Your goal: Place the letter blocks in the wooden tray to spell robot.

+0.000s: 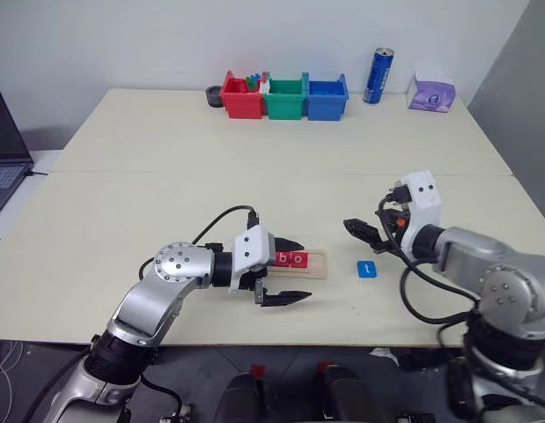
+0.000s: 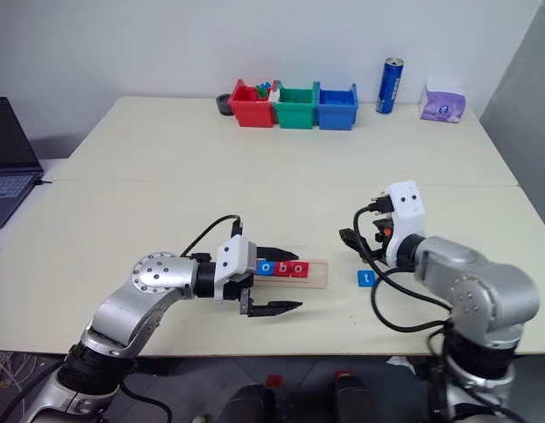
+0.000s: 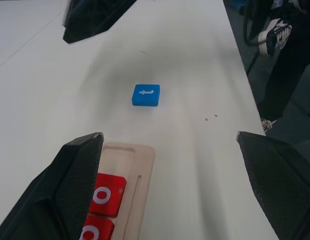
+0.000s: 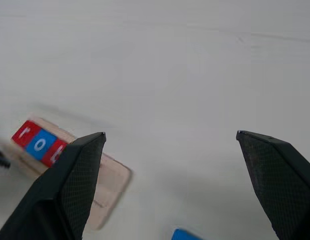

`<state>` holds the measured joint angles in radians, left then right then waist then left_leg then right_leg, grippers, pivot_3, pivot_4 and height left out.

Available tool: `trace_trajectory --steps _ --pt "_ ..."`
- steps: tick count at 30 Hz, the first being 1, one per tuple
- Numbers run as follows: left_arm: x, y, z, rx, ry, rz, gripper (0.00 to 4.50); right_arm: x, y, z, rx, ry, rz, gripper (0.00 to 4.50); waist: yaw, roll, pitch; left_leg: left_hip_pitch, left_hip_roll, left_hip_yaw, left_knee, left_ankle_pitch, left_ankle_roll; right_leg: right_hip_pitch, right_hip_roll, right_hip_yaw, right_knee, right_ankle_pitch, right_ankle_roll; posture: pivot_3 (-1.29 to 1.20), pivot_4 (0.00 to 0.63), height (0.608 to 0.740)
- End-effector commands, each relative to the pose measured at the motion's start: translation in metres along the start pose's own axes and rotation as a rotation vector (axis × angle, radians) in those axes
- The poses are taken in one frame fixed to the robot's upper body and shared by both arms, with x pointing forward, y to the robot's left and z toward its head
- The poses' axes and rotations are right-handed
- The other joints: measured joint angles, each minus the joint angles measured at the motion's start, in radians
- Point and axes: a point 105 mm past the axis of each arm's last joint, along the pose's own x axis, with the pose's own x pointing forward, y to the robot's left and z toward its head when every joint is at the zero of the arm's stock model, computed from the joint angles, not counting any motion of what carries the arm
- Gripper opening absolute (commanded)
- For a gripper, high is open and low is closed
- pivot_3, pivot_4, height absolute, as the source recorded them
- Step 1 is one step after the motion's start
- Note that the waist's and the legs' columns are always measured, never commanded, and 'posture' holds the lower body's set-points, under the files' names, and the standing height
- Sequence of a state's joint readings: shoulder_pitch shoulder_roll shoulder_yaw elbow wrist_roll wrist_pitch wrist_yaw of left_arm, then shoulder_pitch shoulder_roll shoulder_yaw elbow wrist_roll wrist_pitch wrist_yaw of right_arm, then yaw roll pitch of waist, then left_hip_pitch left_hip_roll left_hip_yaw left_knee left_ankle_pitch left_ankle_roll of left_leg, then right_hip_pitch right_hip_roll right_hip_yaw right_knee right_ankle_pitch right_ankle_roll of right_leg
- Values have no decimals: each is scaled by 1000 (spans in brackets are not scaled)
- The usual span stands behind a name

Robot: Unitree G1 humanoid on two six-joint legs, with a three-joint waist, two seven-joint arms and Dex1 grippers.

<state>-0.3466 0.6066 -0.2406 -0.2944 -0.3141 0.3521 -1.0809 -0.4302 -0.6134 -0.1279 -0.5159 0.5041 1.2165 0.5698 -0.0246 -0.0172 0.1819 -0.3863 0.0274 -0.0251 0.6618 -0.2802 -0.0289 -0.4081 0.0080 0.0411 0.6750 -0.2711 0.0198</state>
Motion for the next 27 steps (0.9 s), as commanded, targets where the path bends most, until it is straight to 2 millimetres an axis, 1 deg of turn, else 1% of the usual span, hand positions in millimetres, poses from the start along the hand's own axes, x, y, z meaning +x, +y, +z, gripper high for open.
trace_trajectory --steps 1,3,4,6,7,10,15,19,26,27 --pt "-4 4 9 34 -45 7 4500 -3 -1 -27 -293 14 222 4449 -1 -1 1 0 0 0 0 0 0 1 0 0 -2 0 0 0 150 740" --pt "-3 4 10 34 -51 3 4500 -7 -6 -54 -375 70 310 4449 -6 -3 1 0 0 2 1 -1 2 1 0 0 -3 0 1 0 150 740" --pt "-3 4 10 37 -51 5 4500 -8 -8 -63 -397 84 337 4449 -10 -3 2 -1 0 2 1 -1 2 1 0 1 -2 0 0 0 150 740" --pt "-2 3 9 46 -50 -5 4500 -8 -13 -76 -433 104 380 4449 -15 -3 2 1 1 3 1 -1 2 0 0 2 0 2 -3 0 150 740" --pt "-2 3 9 49 -51 -10 4500 -7 -14 -78 -445 105 394 4449 -16 -3 2 1 1 3 1 -1 2 0 0 3 1 2 -4 0 150 740" --pt "-1 2 10 52 -58 -17 4500 0 -16 -73 -442 69 414 4449 -17 -3 2 3 1 3 2 -1 2 0 0 3 5 2 -3 0 150 740" --pt "2 5 9 61 -56 -14 4500 8 -18 -71 -474 64 437 4449 -8 -3 2 4 1 1 3 -1 1 2 1 2 5 1 -1 0 150 740" --pt "3 5 10 64 -57 -19 4500 13 -17 -69 -472 54 445 4449 -5 -3 2 4 1 2 3 -1 1 2 1 2 5 3 -5 0 150 740" --pt "5 6 11 68 -55 -22 4500 17 -20 -75 -466 66 448 4449 -5 -3 2 4 1 1 3 -1 1 2 0 2 5 3 -5 0 150 740" --pt "5 6 11 69 -55 -21 4500 17 -20 -76 -466 71 453 4291 -5 -3 2 4 1 1 3 -1 1 2 0 2 5 3 -5 0 150 740"
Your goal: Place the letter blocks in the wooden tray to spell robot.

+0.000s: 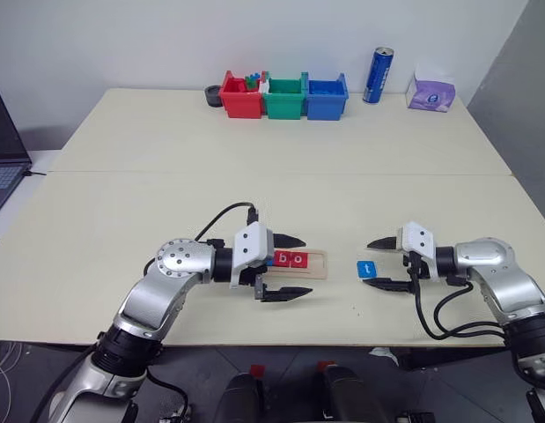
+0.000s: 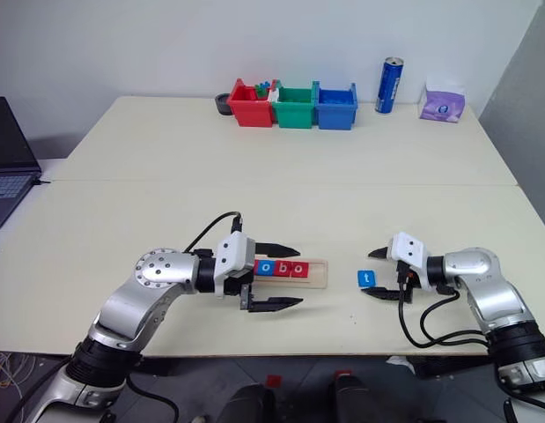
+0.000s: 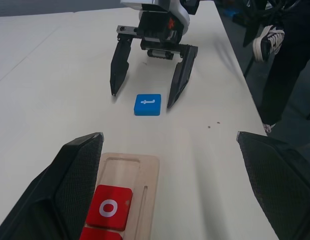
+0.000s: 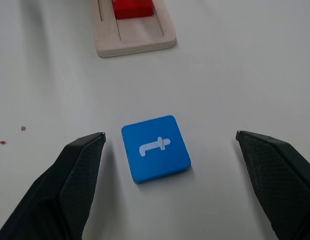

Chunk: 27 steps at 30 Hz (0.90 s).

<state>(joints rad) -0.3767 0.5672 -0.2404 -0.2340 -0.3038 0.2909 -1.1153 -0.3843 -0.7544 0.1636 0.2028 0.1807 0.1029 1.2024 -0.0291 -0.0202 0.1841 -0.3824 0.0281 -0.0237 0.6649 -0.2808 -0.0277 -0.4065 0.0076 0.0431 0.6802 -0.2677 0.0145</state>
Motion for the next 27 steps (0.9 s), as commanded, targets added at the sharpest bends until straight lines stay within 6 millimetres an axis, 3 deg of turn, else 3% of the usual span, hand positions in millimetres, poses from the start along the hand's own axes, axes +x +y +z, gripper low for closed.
trace_trajectory --steps 1,3,9,16,22,27 --pt "0 2 7 40 -12 -4 4500 -1 -1 8 -43 -17 19 4090 -1 0 0 0 0 0 0 0 0 0 0 0 0 0 0 0 150 740" --pt "-1 2 7 40 -10 -4 4500 -1 1 7 -40 -13 27 3592 -1 0 0 0 0 0 0 0 0 0 0 0 0 0 0 0 150 740" --pt "0 2 7 41 -11 -5 4500 6 5 6 -39 -21 34 1498 -1 0 0 0 0 0 0 0 0 0 0 0 0 0 0 0 150 740" --pt "-7 7 7 49 -3 8 4500 7 2 23 -69 -53 30 1462 -1 0 0 0 0 0 0 0 0 0 0 0 0 0 0 0 150 740" --pt "-45 27 -5 48 63 84 4500 26 9 69 -109 -151 66 1462 -7 0 0 1 1 -2 0 0 0 0 2 0 2 0 0 0 150 740" --pt "-66 30 -14 36 101 96 4500 44 18 84 -149 -153 105 1462 0 0 0 0 1 -2 0 0 0 0 1 -2 1 0 0 0 150 740"
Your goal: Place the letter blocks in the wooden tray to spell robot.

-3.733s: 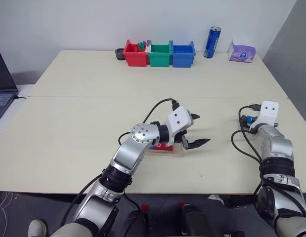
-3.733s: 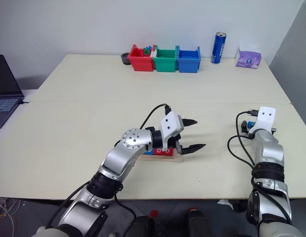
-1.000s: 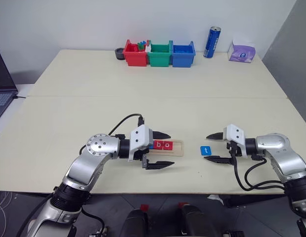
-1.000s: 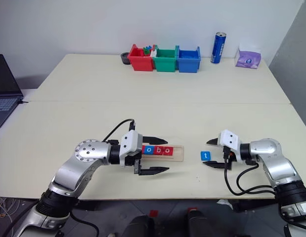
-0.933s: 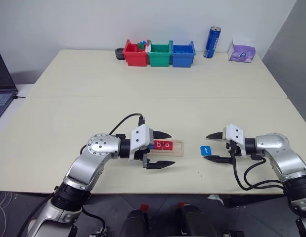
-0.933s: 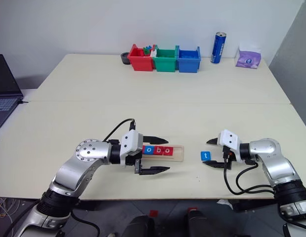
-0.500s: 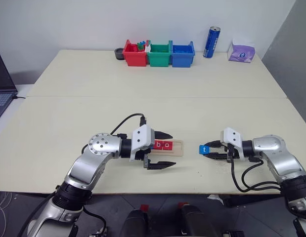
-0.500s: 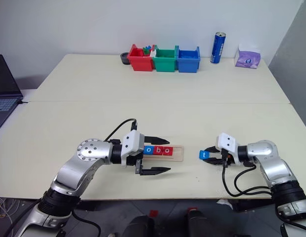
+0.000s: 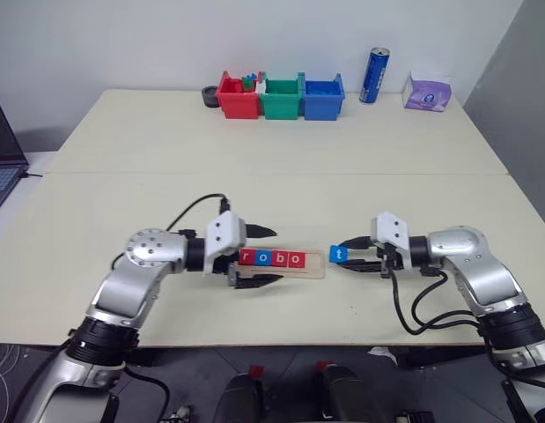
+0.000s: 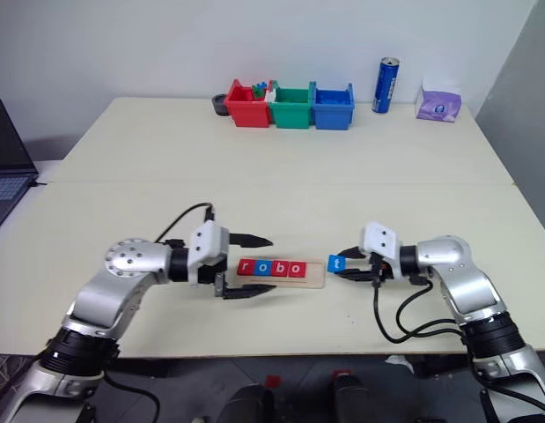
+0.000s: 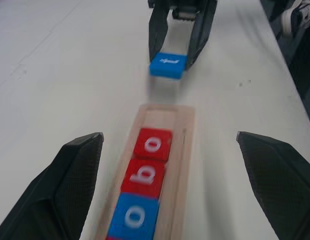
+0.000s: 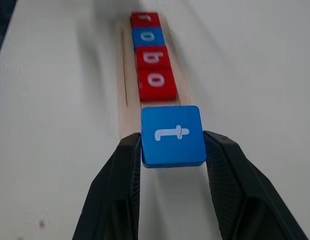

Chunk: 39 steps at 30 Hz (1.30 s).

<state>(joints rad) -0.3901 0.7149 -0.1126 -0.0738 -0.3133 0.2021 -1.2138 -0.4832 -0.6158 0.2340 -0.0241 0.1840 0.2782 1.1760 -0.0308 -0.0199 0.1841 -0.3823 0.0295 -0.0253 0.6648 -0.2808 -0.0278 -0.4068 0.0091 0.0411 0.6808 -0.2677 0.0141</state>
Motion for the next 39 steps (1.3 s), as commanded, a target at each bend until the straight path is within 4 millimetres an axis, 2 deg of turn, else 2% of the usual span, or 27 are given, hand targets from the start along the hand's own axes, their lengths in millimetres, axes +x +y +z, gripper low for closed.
trace_trajectory --steps 1,13,25,39 --pt "-10 3 4 29 -20 11 4500 8 -1 9 -44 4 12 1462 4 0 0 0 0 0 0 0 0 0 -1 0 0 0 0 0 150 740" --pt "0 1 10 49 -60 7 4500 24 -8 -2 -83 51 41 1462 2 0 0 -1 -1 1 1 0 0 0 -3 -1 0 0 0 0 150 740" --pt "4 -3 14 57 -71 -21 4500 26 -12 -14 -95 86 46 1462 2 0 0 -1 -1 0 1 0 0 0 -2 0 0 0 0 0 150 740" --pt "4 -2 15 61 -72 -23 4500 28 -11 -14 -89 88 57 1462 2 0 0 -1 -1 0 1 0 0 0 -2 -1 1 0 0 0 150 740"
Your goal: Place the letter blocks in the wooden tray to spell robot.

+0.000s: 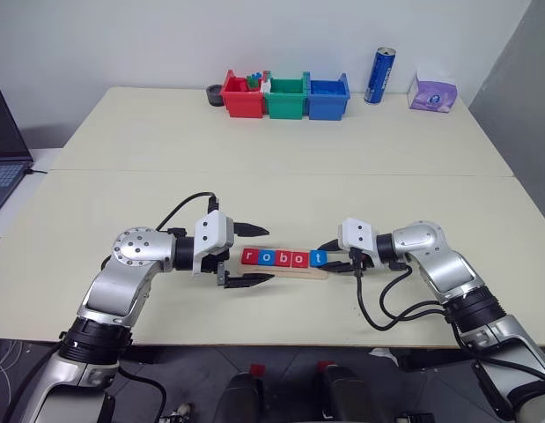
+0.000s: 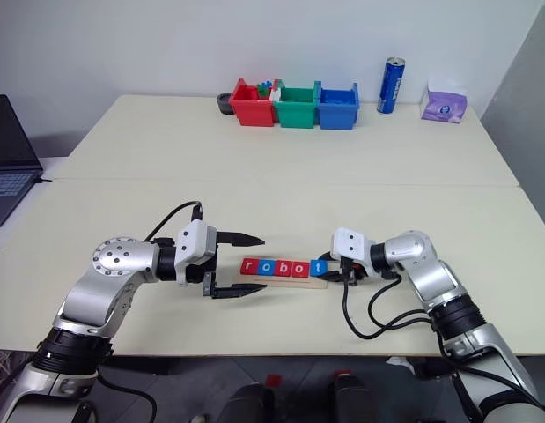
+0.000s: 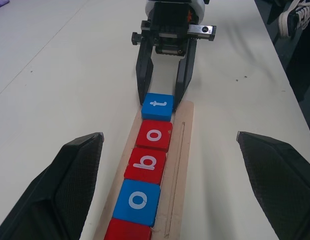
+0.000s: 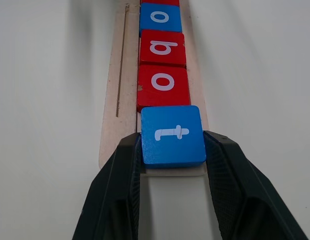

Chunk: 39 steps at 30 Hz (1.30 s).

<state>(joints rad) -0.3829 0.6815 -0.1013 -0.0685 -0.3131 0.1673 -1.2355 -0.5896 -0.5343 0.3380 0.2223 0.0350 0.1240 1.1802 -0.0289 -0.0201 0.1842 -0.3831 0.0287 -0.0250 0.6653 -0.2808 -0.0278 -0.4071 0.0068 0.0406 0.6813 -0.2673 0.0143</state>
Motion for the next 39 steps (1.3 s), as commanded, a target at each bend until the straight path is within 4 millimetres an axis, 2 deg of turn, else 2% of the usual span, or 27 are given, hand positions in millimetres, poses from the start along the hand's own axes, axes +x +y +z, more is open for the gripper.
trace_trajectory --steps 1,6,7,8,14,21,27,30,31,39 --pt "1 2 12 46 -29 -8 4500 -1 -1 8 -24 -13 14 1462 0 0 0 0 0 0 0 0 0 0 0 0 0 0 0 0 150 740" --pt "2 3 12 48 -29 -6 4500 -2 1 9 -10 -16 29 1462 0 0 0 0 0 0 0 0 0 0 0 0 0 0 0 0 150 740" --pt "2 4 12 49 -29 -6 4500 -2 1 9 -7 -16 30 2178 0 0 0 0 0 0 0 0 0 0 0 0 0 0 0 0 150 740" --pt "2 4 12 50 -29 -6 4500 -2 2 9 -3 -17 33 2407 0 0 0 0 0 0 0 0 0 0 0 0 0 0 0 0 150 740" --pt "3 4 12 52 -29 -8 4500 -3 0 11 21 -25 21 4484 0 0 0 0 0 0 0 0 0 0 0 0 0 0 0 0 150 740" --pt "3 4 12 51 -29 -9 4500 -21 -16 21 121 -84 -41 4484 0 0 0 0 0 0 0 0 0 0 0 0 0 0 0 0 150 740" --pt "3 4 12 50 -32 -8 4500 -40 -25 14 133 -68 -97 4484 1 0 0 0 0 0 0 0 0 0 0 0 0 0 0 0 150 740" --pt "4 4 12 51 -33 -11 4500 -40 -23 7 137 -55 -101 3897 0 0 0 0 0 0 0 0 0 0 0 0 0 0 0 0 150 740" --pt "4 5 12 51 -33 -11 4500 -38 -22 4 133 -50 -101 3578 0 0 0 0 0 0 0 0 0 0 0 0 0 0 0 0 150 740" --pt "4 5 13 55 -31 -10 4500 -24 -11 0 83 -43 -75 647 -1 0 0 0 0 0 0 0 0 0 0 0 0 0 0 0 150 740"
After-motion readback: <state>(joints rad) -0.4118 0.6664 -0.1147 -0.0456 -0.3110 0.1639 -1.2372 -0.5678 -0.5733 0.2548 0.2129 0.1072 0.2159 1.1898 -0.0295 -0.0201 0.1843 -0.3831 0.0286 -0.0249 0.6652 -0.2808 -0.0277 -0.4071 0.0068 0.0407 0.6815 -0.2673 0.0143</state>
